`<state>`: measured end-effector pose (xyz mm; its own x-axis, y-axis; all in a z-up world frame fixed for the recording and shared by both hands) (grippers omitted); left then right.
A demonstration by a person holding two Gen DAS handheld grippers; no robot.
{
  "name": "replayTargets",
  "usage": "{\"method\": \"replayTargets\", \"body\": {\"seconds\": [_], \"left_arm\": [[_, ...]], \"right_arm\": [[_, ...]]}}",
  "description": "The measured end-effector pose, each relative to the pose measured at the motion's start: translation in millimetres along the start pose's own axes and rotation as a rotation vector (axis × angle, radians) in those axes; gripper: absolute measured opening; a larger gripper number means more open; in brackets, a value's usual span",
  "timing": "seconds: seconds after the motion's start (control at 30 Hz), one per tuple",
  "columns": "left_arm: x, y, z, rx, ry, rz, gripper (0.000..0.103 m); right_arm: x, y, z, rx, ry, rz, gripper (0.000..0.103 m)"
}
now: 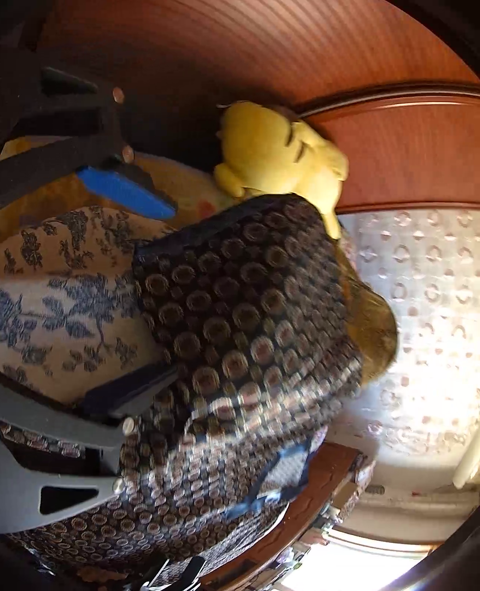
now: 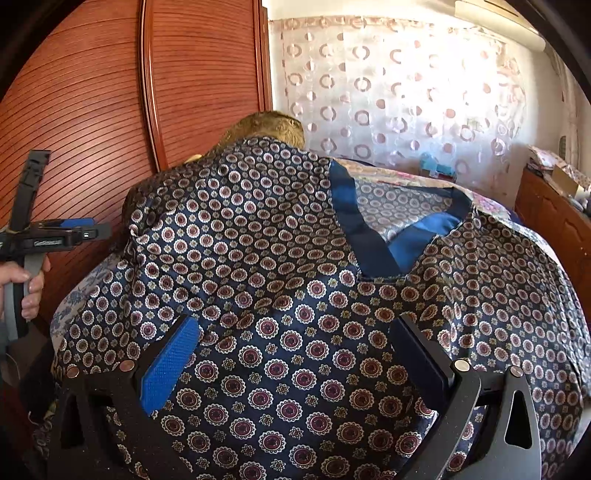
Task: Fold small clothes
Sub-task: 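Grasp the robe's side edge with the left gripper and lift it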
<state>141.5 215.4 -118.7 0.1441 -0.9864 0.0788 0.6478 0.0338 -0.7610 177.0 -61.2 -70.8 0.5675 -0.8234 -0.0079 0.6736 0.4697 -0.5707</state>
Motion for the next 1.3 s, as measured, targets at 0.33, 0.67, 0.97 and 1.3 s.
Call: {"method": "replayTargets", "body": {"seconds": [0.33,0.67,0.97,1.3], "left_arm": [[-7,42,-1,-0.117,-0.066,-0.070,0.074],[0,38,6,-0.088,-0.072,-0.084,0.018],[17,-20,28,0.077,0.034,-0.030,0.003],[116,-69,44,0.144,0.249,-0.182,0.003]], "right_arm": [[-5,3,0,0.003,0.000,-0.015,0.103],[-3,0,-4,0.016,0.008,-0.013,0.103],[-5,-1,-5,0.013,0.001,-0.020,0.103],[-3,-3,-4,0.021,0.019,-0.019,0.103]]}}
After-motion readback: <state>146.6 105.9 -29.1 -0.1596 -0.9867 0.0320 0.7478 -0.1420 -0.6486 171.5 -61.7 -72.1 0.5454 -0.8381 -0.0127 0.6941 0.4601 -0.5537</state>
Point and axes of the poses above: each gripper's, at about its wrist camera, not at the fingertips, and y roughly the way its jaws point, x to its right, z to its top, the point moved 6 cm from there along y, roughly the way its jaws point, and after that the axes turned 4 degrees about -x, right-handed, at the moved point
